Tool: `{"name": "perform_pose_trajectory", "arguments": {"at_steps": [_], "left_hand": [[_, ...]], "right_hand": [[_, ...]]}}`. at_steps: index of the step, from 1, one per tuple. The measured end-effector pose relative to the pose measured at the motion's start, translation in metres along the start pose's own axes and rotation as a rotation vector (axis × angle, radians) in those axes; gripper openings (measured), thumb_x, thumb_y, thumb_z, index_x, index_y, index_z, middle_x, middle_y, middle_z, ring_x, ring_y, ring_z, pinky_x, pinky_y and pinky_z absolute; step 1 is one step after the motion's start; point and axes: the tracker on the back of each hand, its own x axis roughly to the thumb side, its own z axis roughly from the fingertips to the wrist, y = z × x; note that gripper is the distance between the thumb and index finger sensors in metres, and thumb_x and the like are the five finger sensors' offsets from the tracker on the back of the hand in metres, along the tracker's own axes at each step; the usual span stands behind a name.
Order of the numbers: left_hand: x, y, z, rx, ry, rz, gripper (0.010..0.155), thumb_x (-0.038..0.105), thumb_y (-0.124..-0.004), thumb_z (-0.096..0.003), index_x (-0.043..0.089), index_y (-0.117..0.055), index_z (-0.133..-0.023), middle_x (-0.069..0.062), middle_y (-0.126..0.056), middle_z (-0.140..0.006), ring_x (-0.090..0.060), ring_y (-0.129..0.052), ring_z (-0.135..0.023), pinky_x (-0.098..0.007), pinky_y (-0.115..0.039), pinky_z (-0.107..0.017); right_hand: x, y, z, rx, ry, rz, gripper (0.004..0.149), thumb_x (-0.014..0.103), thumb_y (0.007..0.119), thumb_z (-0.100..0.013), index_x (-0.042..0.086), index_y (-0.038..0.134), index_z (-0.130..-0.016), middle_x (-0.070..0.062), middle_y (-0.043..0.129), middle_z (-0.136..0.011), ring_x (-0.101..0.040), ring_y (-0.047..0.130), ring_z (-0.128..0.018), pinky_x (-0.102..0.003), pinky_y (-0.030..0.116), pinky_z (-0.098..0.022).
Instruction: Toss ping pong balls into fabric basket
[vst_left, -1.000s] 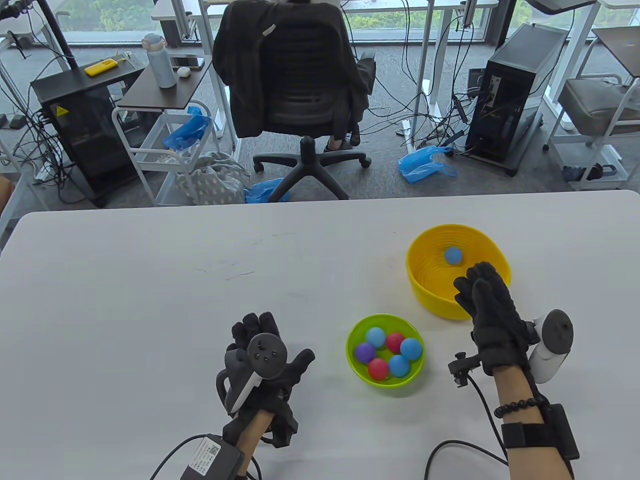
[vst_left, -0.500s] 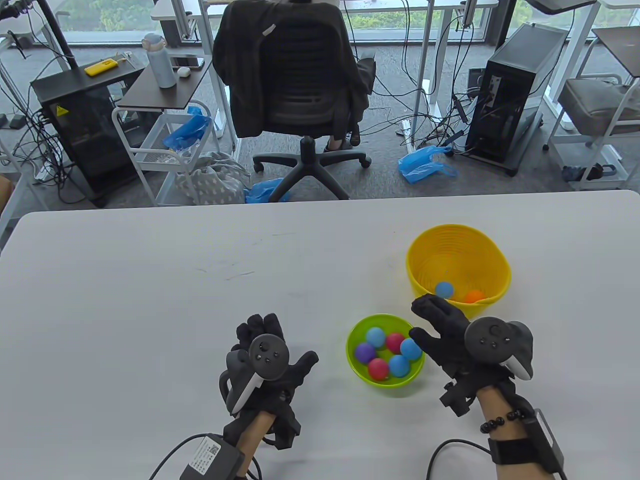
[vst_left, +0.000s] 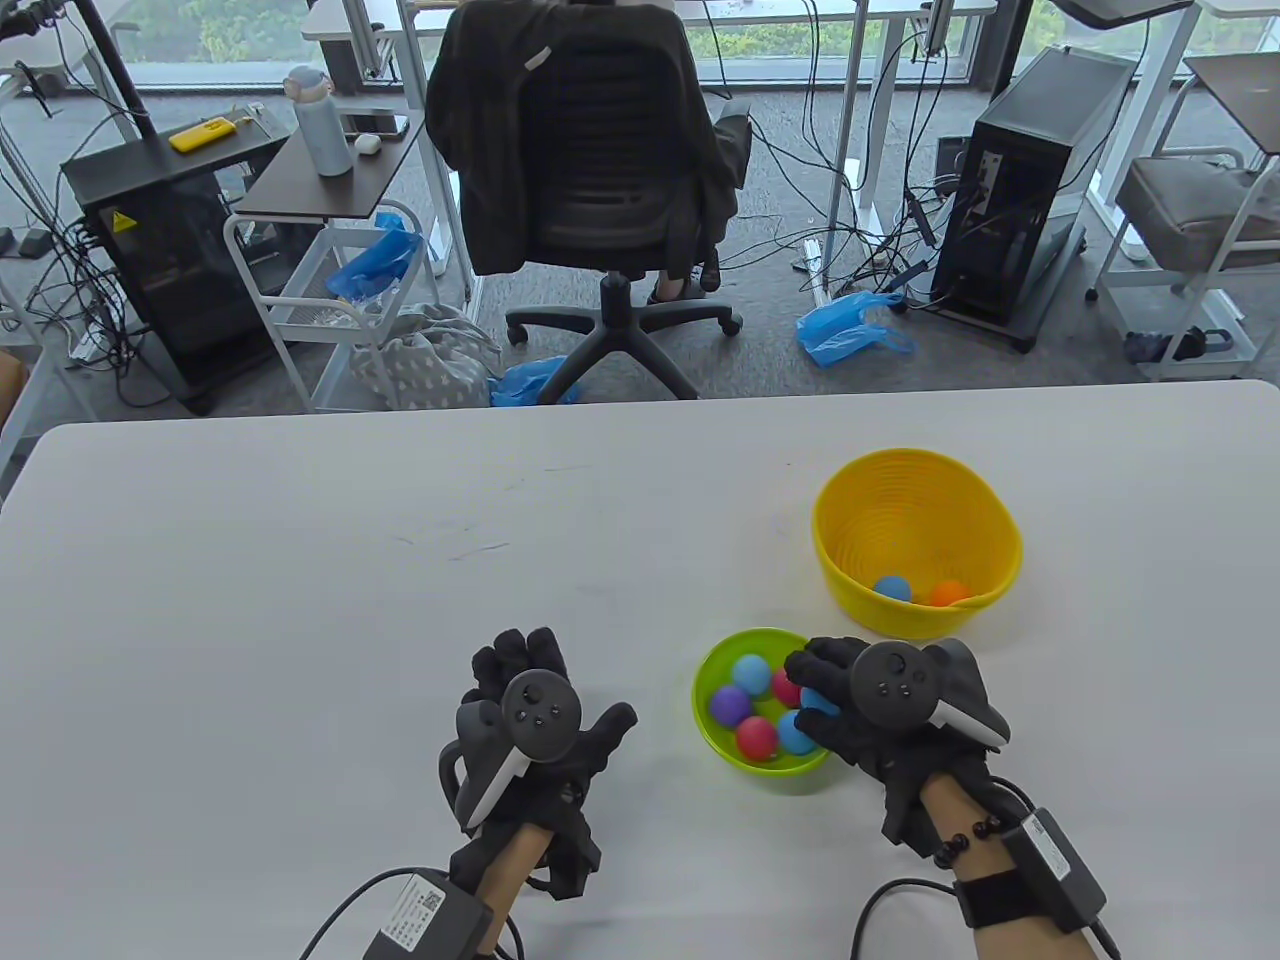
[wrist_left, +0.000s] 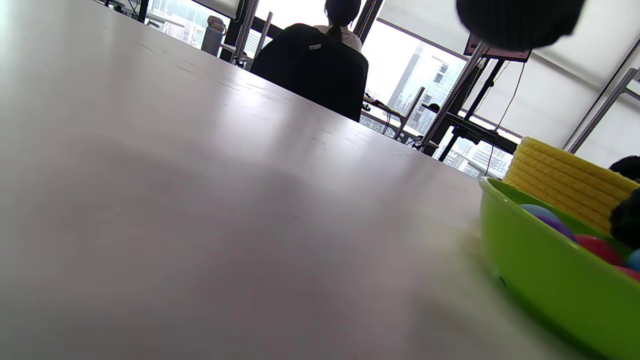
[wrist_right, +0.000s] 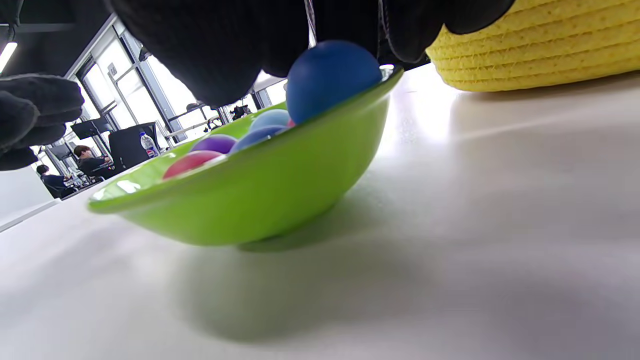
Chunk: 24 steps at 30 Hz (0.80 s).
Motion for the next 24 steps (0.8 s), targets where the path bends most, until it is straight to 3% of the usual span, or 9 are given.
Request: {"name": "perform_pose_trajectory", "arguments": {"at_steps": [6, 16, 24], "left_hand": [[0.000, 0.001, 0.000, 0.004, 0.009, -0.008, 0.104, 0.060, -0.072, -0.0470, 0.007, -0.013, -0.113, -0.026, -0.002, -0.117, -0.057, -0.006, -0.105, -0.076, -0.018, -0.073], [-0.001, 0.003, 0.000, 0.015, 0.013, -0.004, 0.104, 0.060, -0.072, -0.0471, 0.007, -0.013, -0.113, -0.026, -0.002, -0.117, -0.057, -0.006, -0.105, -0.076, -0.018, -0.073], [-0.002, 0.003, 0.000, 0.012, 0.012, 0.022, 0.103, 0.060, -0.072, -0.0470, 0.007, -0.013, -0.113, -0.026, -0.002, -0.117, -0.057, -0.006, -0.105, -0.076, -0.018, -0.073]], "right_hand": [[-0.001, 0.005, -0.004, 0.023, 0.018, 0.034, 0.062, 0.029, 0.085, -0.053, 0.016, 0.061, -0.108, -0.022, 0.062, -0.112, -0.055, 0.056, -0.099, -0.066, 0.051, -0.072], [0.003, 0.003, -0.003, -0.037, 0.020, 0.082, 0.058, 0.026, 0.085, -0.053, 0.017, 0.064, -0.106, -0.020, 0.069, -0.108, -0.053, 0.064, -0.097, -0.066, 0.055, -0.072], [0.003, -0.014, 0.008, -0.172, -0.022, -0.115, 0.053, 0.028, 0.082, -0.054, 0.018, 0.068, -0.104, -0.024, 0.070, -0.106, -0.053, 0.081, -0.086, -0.064, 0.073, -0.062]]}}
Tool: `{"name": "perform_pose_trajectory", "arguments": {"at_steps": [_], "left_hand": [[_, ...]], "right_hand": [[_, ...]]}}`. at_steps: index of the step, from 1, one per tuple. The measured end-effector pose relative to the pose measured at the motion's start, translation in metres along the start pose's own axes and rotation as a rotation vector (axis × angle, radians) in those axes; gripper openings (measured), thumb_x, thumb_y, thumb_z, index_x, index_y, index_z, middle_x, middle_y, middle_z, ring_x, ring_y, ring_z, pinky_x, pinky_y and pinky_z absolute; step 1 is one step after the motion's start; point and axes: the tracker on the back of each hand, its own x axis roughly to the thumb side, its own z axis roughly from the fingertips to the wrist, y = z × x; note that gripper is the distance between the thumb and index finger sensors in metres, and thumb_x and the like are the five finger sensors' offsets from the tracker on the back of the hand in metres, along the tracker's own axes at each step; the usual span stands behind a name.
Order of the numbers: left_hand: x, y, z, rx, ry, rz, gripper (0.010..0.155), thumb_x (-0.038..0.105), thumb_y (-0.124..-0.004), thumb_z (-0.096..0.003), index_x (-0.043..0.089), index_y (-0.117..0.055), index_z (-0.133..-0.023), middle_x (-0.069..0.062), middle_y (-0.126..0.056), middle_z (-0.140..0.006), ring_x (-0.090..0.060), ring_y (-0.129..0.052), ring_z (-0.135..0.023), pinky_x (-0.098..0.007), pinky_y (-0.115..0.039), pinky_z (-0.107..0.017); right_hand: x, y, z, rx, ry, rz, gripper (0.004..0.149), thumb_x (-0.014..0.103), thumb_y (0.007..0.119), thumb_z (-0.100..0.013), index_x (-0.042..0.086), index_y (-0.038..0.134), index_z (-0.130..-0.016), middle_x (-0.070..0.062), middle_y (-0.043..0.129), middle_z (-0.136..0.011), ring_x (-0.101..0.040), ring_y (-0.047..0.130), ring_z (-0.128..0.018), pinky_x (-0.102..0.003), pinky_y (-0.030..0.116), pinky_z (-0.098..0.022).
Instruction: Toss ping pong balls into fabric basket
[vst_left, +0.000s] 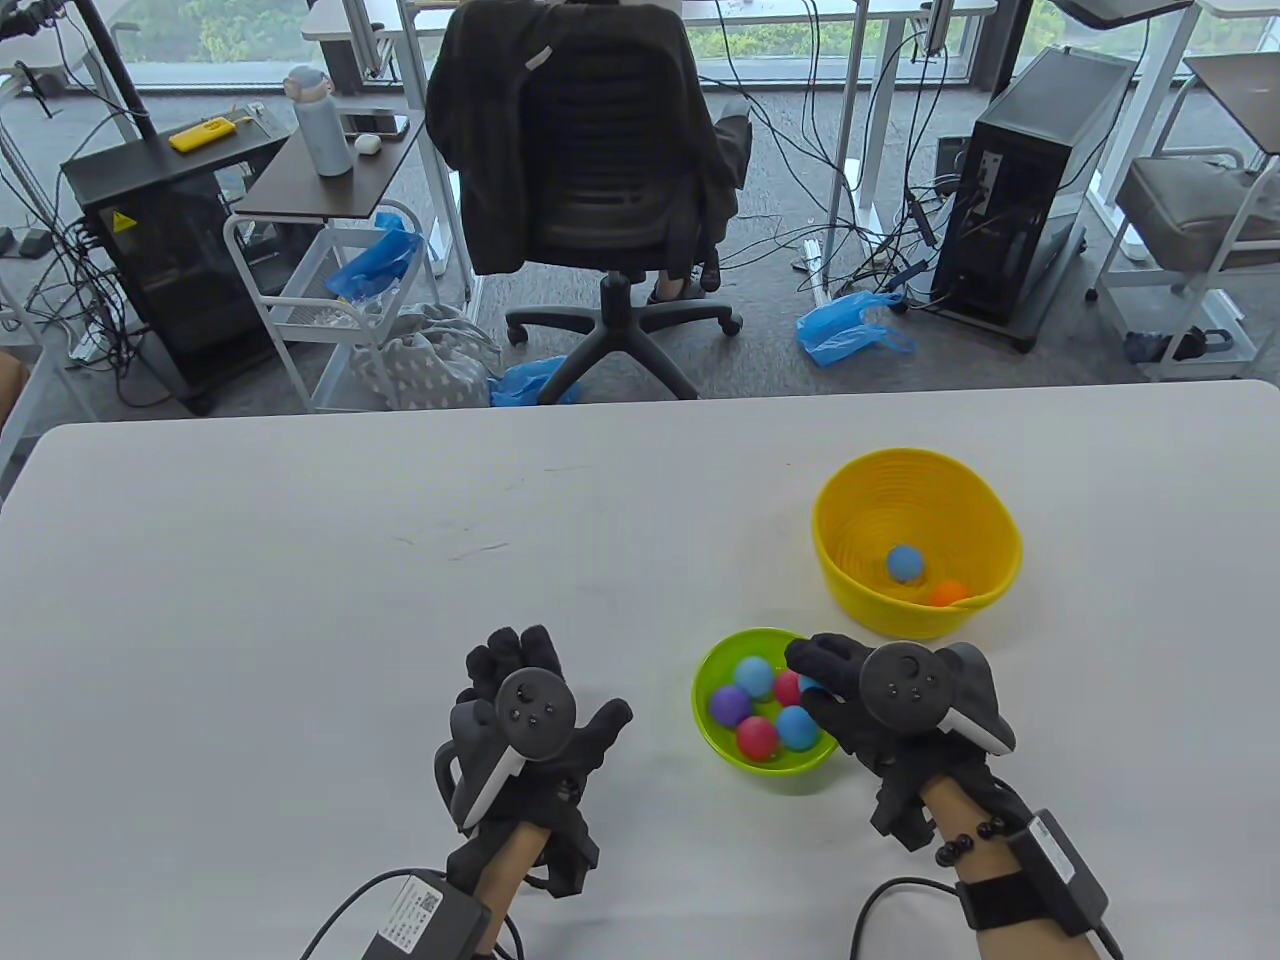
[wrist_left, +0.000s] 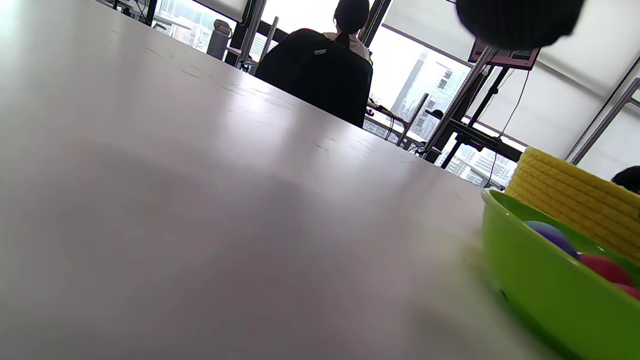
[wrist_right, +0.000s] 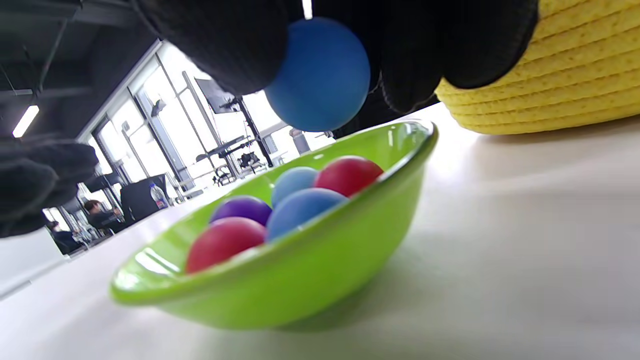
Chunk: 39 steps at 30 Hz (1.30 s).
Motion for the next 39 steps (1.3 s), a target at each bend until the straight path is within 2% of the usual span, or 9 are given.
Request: {"name": "perform_pose_trajectory", "arguments": {"at_steps": [6, 15, 22, 28, 33, 35, 37, 39], "left_hand": [[0.000, 0.000, 0.000, -0.003, 0.003, 0.011, 0.103, 0.060, -0.073, -0.0469, 0.007, -0.013, -0.113, -0.026, -0.002, -0.117, -0.057, -0.006, -0.105, -0.076, -0.018, -0.073], [0.000, 0.001, 0.000, 0.006, -0.010, 0.013, 0.103, 0.060, -0.073, -0.0470, 0.007, -0.014, -0.113, -0.026, -0.002, -0.117, -0.057, -0.006, -0.105, -0.076, -0.018, -0.073], [0.001, 0.001, 0.001, 0.018, -0.016, -0.010, 0.103, 0.060, -0.072, -0.0472, 0.006, -0.014, -0.113, -0.026, -0.002, -0.117, -0.057, -0.006, -0.105, -0.076, -0.018, -0.073], [0.001, 0.002, 0.002, 0.029, -0.008, -0.026, 0.103, 0.060, -0.072, -0.0473, 0.006, -0.014, -0.113, -0.026, -0.002, -0.117, -0.057, -0.005, -0.105, -0.076, -0.018, -0.073], [0.001, 0.002, 0.002, 0.040, -0.005, -0.031, 0.103, 0.060, -0.072, -0.0473, 0.006, -0.014, -0.113, -0.026, -0.002, -0.117, -0.057, -0.005, -0.105, -0.076, -0.018, -0.073], [0.001, 0.003, 0.003, 0.042, -0.003, -0.032, 0.103, 0.060, -0.072, -0.0471, 0.006, -0.014, -0.113, -0.026, -0.001, -0.117, -0.057, -0.005, -0.105, -0.076, -0.018, -0.073], [0.001, 0.003, 0.003, 0.043, -0.001, -0.033, 0.103, 0.060, -0.072, -0.0471, 0.006, -0.014, -0.113, -0.026, -0.002, -0.117, -0.057, -0.005, -0.105, -0.076, -0.018, -0.073], [0.000, 0.003, 0.003, 0.041, 0.002, -0.032, 0.103, 0.060, -0.072, -0.0474, 0.007, -0.014, -0.113, -0.026, -0.001, -0.117, -0.057, -0.005, -0.105, -0.076, -0.018, -0.073]], "right_hand": [[-0.010, -0.008, 0.003, -0.030, 0.007, -0.359, 0.052, 0.025, 0.080, -0.055, 0.015, 0.067, -0.104, -0.027, 0.066, -0.107, -0.049, 0.085, -0.081, -0.059, 0.078, -0.059], [-0.044, -0.020, 0.011, -0.151, 0.066, -0.817, 0.053, 0.032, 0.075, -0.059, 0.013, 0.063, -0.106, -0.025, 0.067, -0.105, -0.044, 0.089, -0.078, -0.053, 0.081, -0.057], [-0.066, -0.025, 0.017, -0.280, 0.138, -1.002, 0.055, 0.038, 0.072, -0.061, 0.012, 0.058, -0.108, -0.023, 0.067, -0.105, -0.037, 0.092, -0.075, -0.046, 0.085, -0.055], [-0.088, -0.016, 0.018, -0.320, 0.213, -1.213, 0.056, 0.040, 0.069, -0.063, 0.013, 0.053, -0.110, -0.022, 0.063, -0.107, -0.035, 0.090, -0.079, -0.045, 0.084, -0.058], [-0.097, -0.020, 0.018, -0.353, 0.217, -1.324, 0.059, 0.041, 0.067, -0.065, 0.012, 0.046, -0.112, -0.023, 0.057, -0.109, -0.036, 0.086, -0.084, -0.045, 0.082, -0.062], [-0.100, -0.021, 0.017, -0.351, 0.209, -1.352, 0.062, 0.042, 0.064, -0.065, 0.011, 0.039, -0.113, -0.024, 0.051, -0.111, -0.037, 0.081, -0.088, -0.046, 0.078, -0.066], [-0.103, -0.021, 0.015, -0.358, 0.180, -1.392, 0.071, 0.045, 0.061, -0.066, 0.008, 0.026, -0.115, -0.027, 0.041, -0.113, -0.039, 0.075, -0.094, -0.048, 0.074, -0.071], [-0.105, -0.023, 0.013, -0.348, 0.135, -1.434, 0.081, 0.047, 0.058, -0.066, 0.005, 0.008, -0.113, -0.034, 0.024, -0.113, -0.045, 0.058, -0.103, -0.054, 0.063, -0.076]]}}
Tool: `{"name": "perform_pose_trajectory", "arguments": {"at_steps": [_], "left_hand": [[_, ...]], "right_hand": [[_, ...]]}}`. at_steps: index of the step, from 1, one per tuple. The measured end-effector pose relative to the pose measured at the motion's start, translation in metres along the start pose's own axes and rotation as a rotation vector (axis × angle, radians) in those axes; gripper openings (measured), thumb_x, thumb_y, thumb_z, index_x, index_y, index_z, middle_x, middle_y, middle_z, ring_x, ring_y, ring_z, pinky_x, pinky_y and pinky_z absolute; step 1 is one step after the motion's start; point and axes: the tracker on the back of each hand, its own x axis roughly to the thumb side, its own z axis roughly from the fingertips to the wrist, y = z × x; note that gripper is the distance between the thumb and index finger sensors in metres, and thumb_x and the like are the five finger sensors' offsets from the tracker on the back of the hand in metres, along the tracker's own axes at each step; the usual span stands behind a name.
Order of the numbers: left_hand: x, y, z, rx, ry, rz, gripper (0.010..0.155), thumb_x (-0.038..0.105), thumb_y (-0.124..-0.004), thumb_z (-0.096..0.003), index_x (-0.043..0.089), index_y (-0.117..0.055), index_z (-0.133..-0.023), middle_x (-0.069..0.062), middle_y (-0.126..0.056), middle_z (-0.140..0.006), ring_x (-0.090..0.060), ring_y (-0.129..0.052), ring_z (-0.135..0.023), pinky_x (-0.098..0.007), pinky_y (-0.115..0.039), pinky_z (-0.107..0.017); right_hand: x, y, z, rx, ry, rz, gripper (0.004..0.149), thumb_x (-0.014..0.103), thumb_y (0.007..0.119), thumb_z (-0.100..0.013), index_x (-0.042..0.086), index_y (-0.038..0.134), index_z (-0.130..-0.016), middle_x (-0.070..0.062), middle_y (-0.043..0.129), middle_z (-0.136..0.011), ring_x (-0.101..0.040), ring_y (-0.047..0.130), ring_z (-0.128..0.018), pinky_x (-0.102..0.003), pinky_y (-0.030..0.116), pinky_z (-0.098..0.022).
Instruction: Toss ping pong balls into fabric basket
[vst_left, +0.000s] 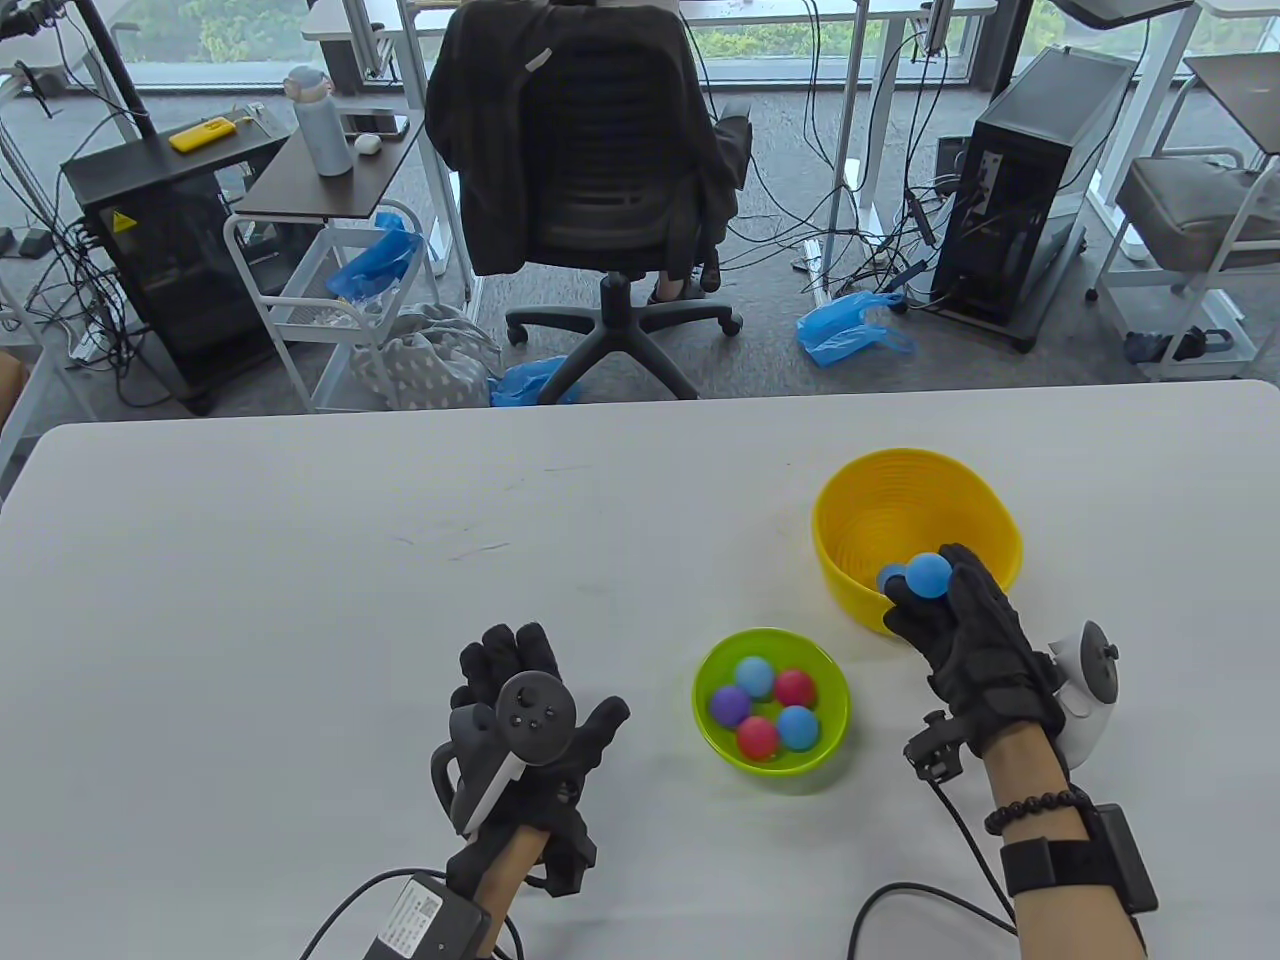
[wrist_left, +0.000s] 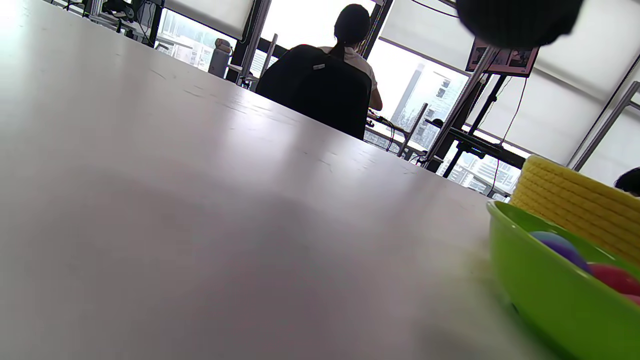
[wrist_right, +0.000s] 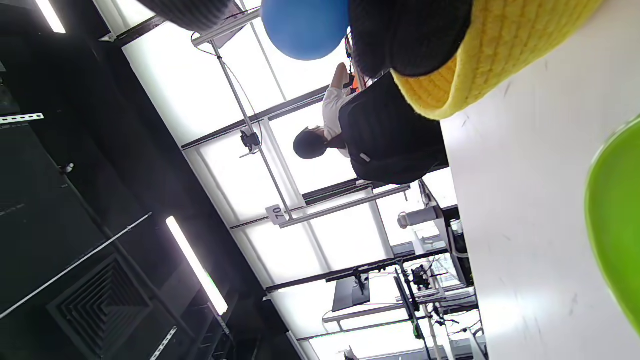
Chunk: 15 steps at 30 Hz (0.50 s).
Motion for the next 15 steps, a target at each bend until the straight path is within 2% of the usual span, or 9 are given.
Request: {"name": "perform_pose_trajectory", "arguments": {"at_steps": [3, 6, 12, 15], "left_hand": [[-0.001, 0.000, 0.000, -0.003, 0.006, 0.008, 0.103, 0.060, -0.072, -0.0472, 0.006, -0.014, -0.113, -0.026, -0.001, -0.117, -0.056, -0.005, -0.105, -0.076, -0.018, -0.073], [-0.001, 0.000, 0.000, -0.009, 0.009, 0.017, 0.103, 0.060, -0.072, -0.0473, 0.007, -0.014, -0.113, -0.026, -0.001, -0.117, -0.056, -0.005, -0.105, -0.076, -0.018, -0.073], [-0.001, 0.001, 0.000, -0.013, 0.009, 0.034, 0.103, 0.060, -0.072, -0.0471, 0.007, -0.014, -0.113, -0.026, -0.001, -0.117, -0.056, -0.005, -0.105, -0.076, -0.018, -0.073], [-0.001, 0.001, 0.000, -0.013, 0.005, 0.033, 0.103, 0.060, -0.072, -0.0471, 0.007, -0.014, -0.113, -0.026, -0.001, -0.117, -0.056, -0.005, -0.105, -0.076, -0.018, -0.073]], "right_hand": [[0.002, -0.004, -0.001, 0.028, -0.031, -0.053, 0.089, 0.048, 0.056, -0.066, -0.001, -0.008, -0.106, -0.041, 0.008, -0.108, -0.054, 0.039, -0.105, -0.059, 0.049, -0.078], [0.006, -0.010, 0.000, 0.003, -0.064, -0.062, 0.092, 0.046, 0.057, -0.065, -0.003, -0.011, -0.102, -0.043, 0.004, -0.105, -0.055, 0.036, -0.104, -0.059, 0.047, -0.078], [0.015, -0.013, 0.006, -0.032, -0.117, -0.044, 0.086, 0.042, 0.058, -0.065, 0.002, -0.005, -0.107, -0.038, 0.006, -0.108, -0.051, 0.036, -0.106, -0.059, 0.046, -0.078], [0.022, -0.010, 0.012, -0.060, -0.153, 0.021, 0.079, 0.042, 0.059, -0.065, 0.006, 0.007, -0.112, -0.034, 0.011, -0.112, -0.050, 0.041, -0.106, -0.059, 0.048, -0.077]]}}
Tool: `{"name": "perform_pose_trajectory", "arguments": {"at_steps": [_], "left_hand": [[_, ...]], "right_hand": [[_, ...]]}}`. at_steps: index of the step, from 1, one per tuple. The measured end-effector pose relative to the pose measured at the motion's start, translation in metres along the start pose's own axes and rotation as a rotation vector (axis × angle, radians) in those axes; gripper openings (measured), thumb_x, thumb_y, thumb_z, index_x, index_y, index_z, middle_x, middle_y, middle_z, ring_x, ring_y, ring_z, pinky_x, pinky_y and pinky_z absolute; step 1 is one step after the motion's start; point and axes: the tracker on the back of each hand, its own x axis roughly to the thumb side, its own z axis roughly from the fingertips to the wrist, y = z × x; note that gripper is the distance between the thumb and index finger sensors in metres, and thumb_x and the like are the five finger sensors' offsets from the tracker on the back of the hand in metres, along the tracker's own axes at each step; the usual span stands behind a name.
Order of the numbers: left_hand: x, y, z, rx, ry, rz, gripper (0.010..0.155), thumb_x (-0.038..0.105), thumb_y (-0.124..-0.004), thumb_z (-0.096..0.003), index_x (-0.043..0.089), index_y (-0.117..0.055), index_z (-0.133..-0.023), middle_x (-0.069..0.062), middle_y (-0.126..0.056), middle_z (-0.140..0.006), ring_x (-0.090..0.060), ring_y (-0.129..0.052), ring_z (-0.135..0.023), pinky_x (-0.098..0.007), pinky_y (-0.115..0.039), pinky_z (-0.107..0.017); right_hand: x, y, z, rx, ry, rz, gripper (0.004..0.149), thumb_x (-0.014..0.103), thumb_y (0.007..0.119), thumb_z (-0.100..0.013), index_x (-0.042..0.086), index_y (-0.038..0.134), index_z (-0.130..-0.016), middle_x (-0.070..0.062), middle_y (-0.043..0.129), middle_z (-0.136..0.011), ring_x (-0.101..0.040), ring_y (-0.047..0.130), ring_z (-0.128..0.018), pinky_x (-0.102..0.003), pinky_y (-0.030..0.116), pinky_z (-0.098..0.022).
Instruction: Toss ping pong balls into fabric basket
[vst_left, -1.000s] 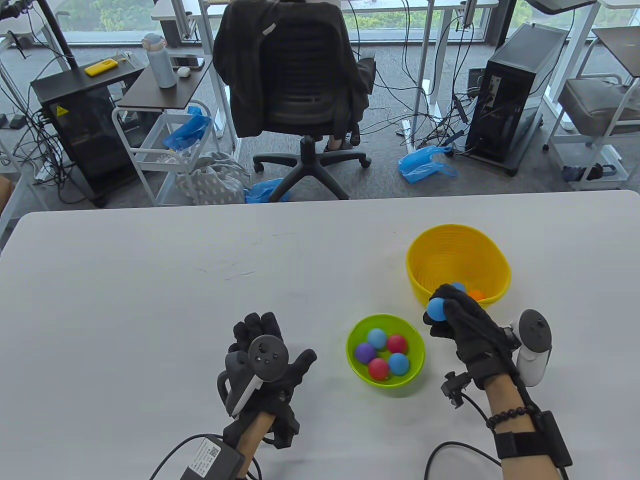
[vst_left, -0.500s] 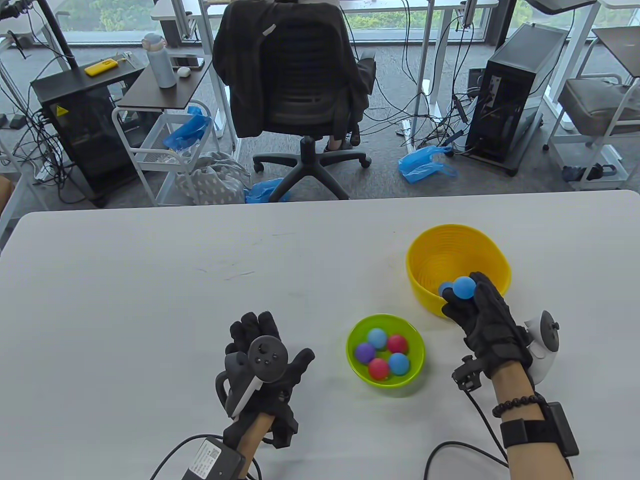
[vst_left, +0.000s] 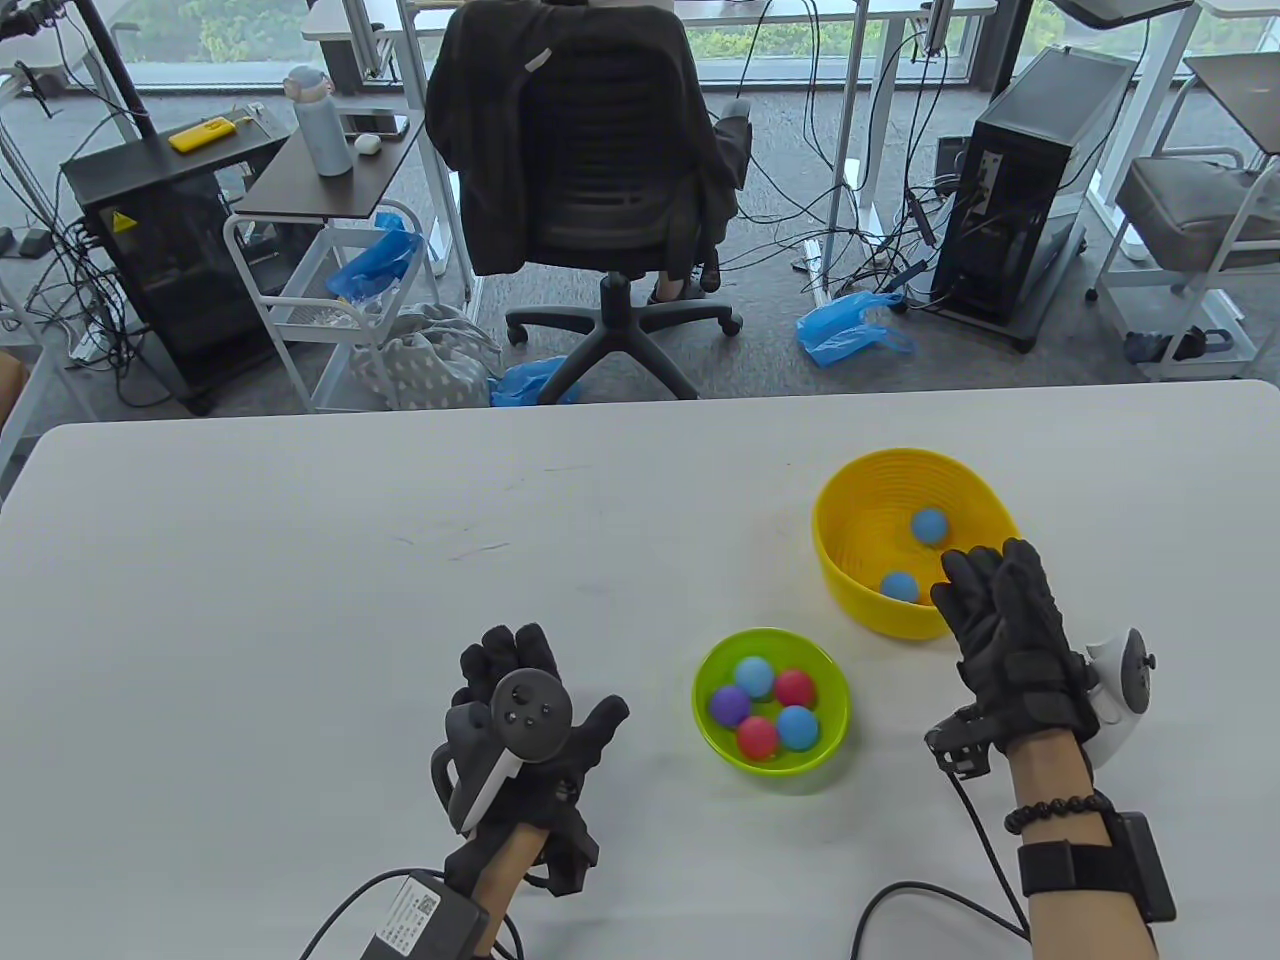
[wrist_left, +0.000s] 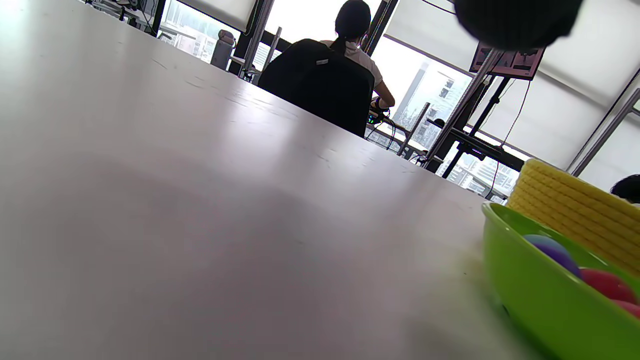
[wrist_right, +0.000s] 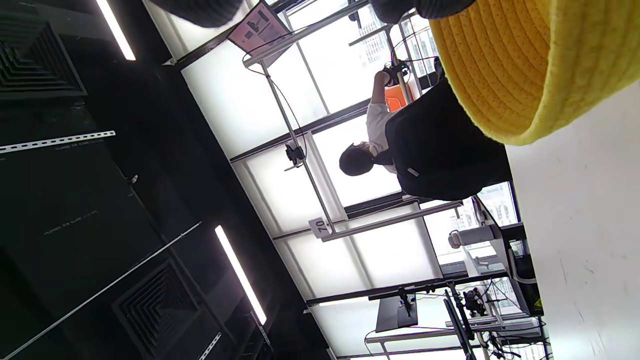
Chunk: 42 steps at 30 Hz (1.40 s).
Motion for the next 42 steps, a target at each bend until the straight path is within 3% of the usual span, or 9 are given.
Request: {"name": "perform_pose_trajectory", "arguments": {"at_steps": [4, 8, 14, 21, 25, 31, 42], "left_hand": [[0.001, -0.001, 0.000, -0.006, -0.005, 0.001, 0.103, 0.060, -0.073, -0.0471, 0.007, -0.014, -0.113, -0.026, -0.001, -0.117, -0.056, -0.005, -0.105, -0.076, -0.018, -0.073], [0.003, -0.002, 0.001, -0.011, -0.010, -0.003, 0.103, 0.060, -0.073, -0.0470, 0.007, -0.014, -0.113, -0.026, -0.002, -0.117, -0.056, -0.005, -0.105, -0.076, -0.018, -0.073], [0.003, -0.003, 0.001, -0.017, -0.014, 0.000, 0.103, 0.060, -0.073, -0.0470, 0.007, -0.015, -0.113, -0.026, -0.002, -0.117, -0.056, -0.005, -0.105, -0.076, -0.018, -0.073], [0.005, -0.003, 0.001, -0.023, -0.019, -0.009, 0.103, 0.060, -0.073, -0.0471, 0.007, -0.015, -0.113, -0.026, -0.002, -0.117, -0.056, -0.005, -0.105, -0.076, -0.018, -0.073], [0.005, -0.002, 0.002, -0.016, -0.018, -0.004, 0.102, 0.060, -0.073, -0.0471, 0.007, -0.015, -0.113, -0.026, -0.002, -0.117, -0.056, -0.005, -0.105, -0.076, -0.018, -0.073], [0.004, -0.001, 0.002, -0.009, -0.015, -0.011, 0.103, 0.060, -0.073, -0.0471, 0.006, -0.015, -0.113, -0.026, -0.002, -0.117, -0.057, -0.005, -0.105, -0.076, -0.018, -0.073], [0.003, 0.001, 0.002, 0.004, -0.004, -0.014, 0.103, 0.060, -0.072, -0.0473, 0.006, -0.015, -0.113, -0.026, -0.002, -0.117, -0.057, -0.006, -0.105, -0.076, -0.019, -0.073]], "right_hand": [[0.010, 0.010, 0.006, -0.025, -0.060, 0.156, 0.071, 0.044, 0.060, -0.064, 0.009, 0.025, -0.115, -0.030, 0.026, -0.115, -0.050, 0.054, -0.102, -0.060, 0.056, -0.075], [0.018, 0.027, 0.012, 0.019, -0.128, 0.287, 0.064, 0.050, 0.061, -0.063, 0.017, 0.041, -0.114, -0.023, 0.048, -0.116, -0.050, 0.067, -0.097, -0.061, 0.064, -0.071], [0.024, 0.063, 0.019, 0.119, -0.217, 0.600, 0.055, 0.052, 0.064, -0.061, 0.018, 0.068, -0.104, -0.018, 0.069, -0.108, -0.046, 0.082, -0.086, -0.058, 0.074, -0.064], [0.010, 0.118, 0.031, 0.394, -0.247, 1.022, 0.051, 0.049, 0.070, -0.057, 0.014, 0.085, -0.090, -0.020, 0.078, -0.103, -0.049, 0.086, -0.081, -0.061, 0.075, -0.060], [-0.005, 0.144, 0.038, 0.579, -0.170, 1.262, 0.051, 0.048, 0.071, -0.056, 0.013, 0.087, -0.089, -0.020, 0.079, -0.102, -0.050, 0.087, -0.080, -0.062, 0.075, -0.059], [-0.020, 0.154, 0.040, 0.702, -0.073, 1.430, 0.050, 0.048, 0.072, -0.056, 0.012, 0.090, -0.084, -0.019, 0.081, -0.101, -0.052, 0.081, -0.085, -0.064, 0.070, -0.063], [-0.041, 0.156, 0.037, 0.790, 0.032, 1.518, 0.049, 0.047, 0.072, -0.056, 0.011, 0.092, -0.082, -0.018, 0.080, -0.102, -0.053, 0.077, -0.088, -0.065, 0.067, -0.065]]}}
